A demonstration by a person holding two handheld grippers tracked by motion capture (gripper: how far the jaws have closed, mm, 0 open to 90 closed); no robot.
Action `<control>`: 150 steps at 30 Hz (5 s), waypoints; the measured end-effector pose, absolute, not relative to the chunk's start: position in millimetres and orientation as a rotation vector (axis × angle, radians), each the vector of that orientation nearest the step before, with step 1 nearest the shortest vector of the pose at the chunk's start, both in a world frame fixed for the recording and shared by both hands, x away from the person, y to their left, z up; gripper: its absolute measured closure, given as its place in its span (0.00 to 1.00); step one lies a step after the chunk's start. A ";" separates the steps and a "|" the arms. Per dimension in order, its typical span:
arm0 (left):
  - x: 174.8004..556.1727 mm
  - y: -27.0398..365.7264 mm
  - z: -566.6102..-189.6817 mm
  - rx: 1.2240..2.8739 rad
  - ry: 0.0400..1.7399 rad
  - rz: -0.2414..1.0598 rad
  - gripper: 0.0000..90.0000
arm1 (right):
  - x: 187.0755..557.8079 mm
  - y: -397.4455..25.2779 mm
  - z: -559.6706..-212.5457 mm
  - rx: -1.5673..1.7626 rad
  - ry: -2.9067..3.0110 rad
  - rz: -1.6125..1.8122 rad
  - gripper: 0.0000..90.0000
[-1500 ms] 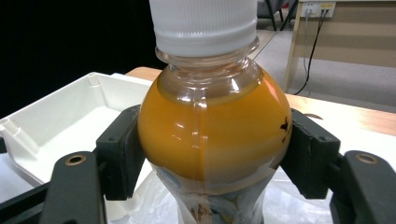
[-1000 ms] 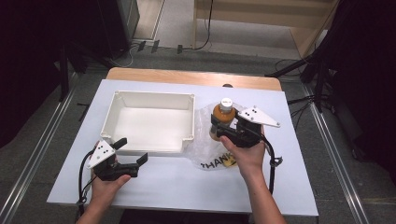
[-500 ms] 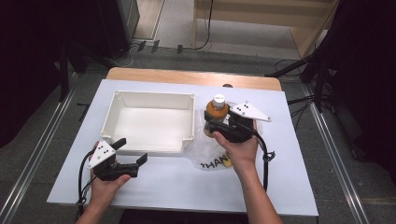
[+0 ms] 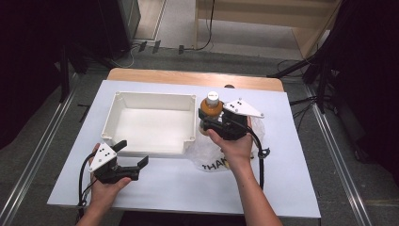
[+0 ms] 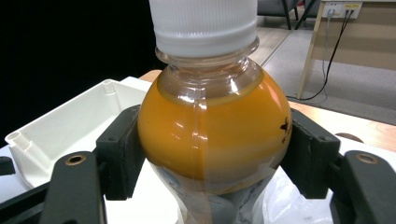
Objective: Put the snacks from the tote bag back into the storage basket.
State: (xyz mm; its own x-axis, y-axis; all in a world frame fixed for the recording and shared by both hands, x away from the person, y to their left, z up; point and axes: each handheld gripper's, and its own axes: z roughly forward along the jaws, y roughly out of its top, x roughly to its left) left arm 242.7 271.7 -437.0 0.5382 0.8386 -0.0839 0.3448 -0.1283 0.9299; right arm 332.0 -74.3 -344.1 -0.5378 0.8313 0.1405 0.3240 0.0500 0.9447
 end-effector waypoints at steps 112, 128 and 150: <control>241.6 279.0 -438.7 1.681 1.011 0.548 0.02 | 361.4 -4.0 -379.3 1.138 2.017 1.468 0.35; 241.8 279.1 -439.3 1.681 1.013 0.546 0.02 | 364.3 -2.9 -390.2 1.156 2.038 1.441 0.35; 242.1 279.3 -439.6 1.683 1.011 0.546 0.02 | 367.0 0.6 -403.5 1.176 2.072 1.390 0.35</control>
State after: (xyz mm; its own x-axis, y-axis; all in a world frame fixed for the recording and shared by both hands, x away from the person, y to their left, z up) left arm 242.1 279.3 -439.6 0.5385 0.8338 -0.1220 0.3549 -0.0931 0.9303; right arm 367.0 0.6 -403.5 -0.5771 0.8057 0.1336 0.4292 0.1600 0.8889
